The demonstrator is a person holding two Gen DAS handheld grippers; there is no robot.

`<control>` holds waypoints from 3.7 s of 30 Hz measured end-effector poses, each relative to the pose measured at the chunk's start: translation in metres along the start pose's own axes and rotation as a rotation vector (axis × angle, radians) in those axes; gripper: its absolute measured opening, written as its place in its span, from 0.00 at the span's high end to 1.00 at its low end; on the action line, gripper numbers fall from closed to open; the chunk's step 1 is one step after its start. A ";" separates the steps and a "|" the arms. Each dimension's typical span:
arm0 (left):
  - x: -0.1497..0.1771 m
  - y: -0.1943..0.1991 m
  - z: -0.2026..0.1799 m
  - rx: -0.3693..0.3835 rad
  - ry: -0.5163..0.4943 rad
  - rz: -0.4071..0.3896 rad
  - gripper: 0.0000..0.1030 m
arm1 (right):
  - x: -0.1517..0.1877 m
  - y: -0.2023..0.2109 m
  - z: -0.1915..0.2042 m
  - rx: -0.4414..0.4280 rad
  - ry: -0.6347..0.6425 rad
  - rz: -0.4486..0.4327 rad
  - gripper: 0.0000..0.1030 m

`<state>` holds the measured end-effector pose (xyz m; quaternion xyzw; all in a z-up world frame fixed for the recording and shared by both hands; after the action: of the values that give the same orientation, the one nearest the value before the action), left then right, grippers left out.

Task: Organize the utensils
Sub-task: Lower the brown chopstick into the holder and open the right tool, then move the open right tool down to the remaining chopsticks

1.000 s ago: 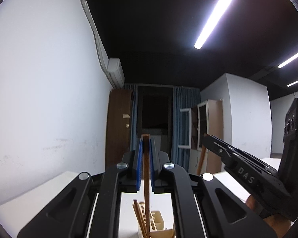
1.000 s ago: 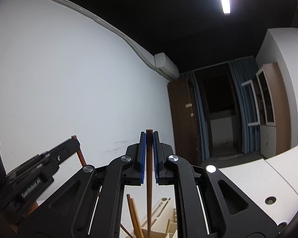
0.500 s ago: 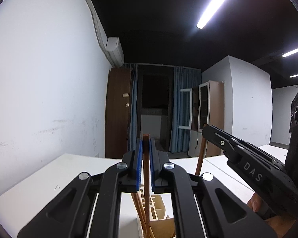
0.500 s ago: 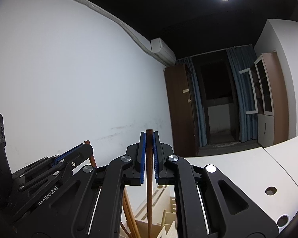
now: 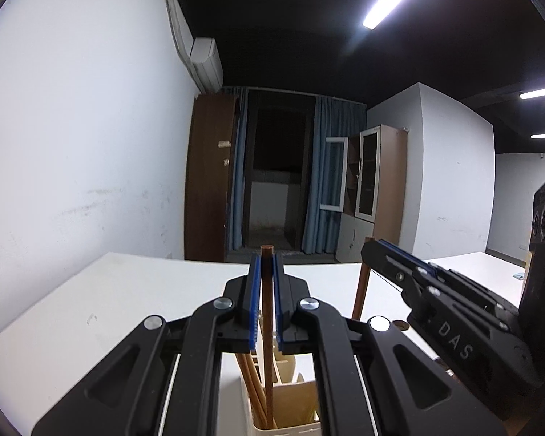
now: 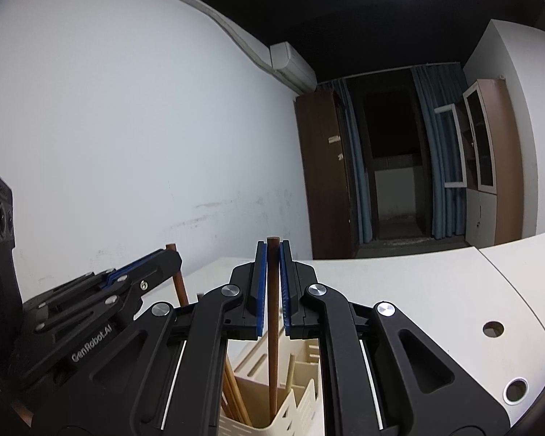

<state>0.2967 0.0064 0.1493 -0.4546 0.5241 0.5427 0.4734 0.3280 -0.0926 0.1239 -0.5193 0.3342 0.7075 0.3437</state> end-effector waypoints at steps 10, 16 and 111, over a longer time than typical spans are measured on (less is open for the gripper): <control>0.007 -0.004 0.007 -0.017 -0.013 0.046 0.82 | -0.002 -0.001 -0.017 0.013 -0.047 0.015 0.89; 0.008 0.002 0.009 -0.020 -0.014 0.048 0.82 | 0.001 0.008 -0.017 0.025 -0.046 0.018 0.86; 0.166 0.014 0.051 0.033 0.047 0.511 0.69 | 0.307 0.005 0.008 0.264 -0.088 0.966 0.86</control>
<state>0.2597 0.0631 -0.0113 -0.3120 0.6416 0.6255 0.3158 0.2510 -0.0452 -0.1699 -0.2273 0.6082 0.7587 0.0535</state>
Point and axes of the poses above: each gripper's, at about its wrist camera, not at the fingertips, and y roughly against the way its jaws point, z to its left, x to its underside, the point moved 9 cm from there along -y, roughly the way its jaws point, and after that the axes turned 7 degrees about -y, right-handed, at the moved point
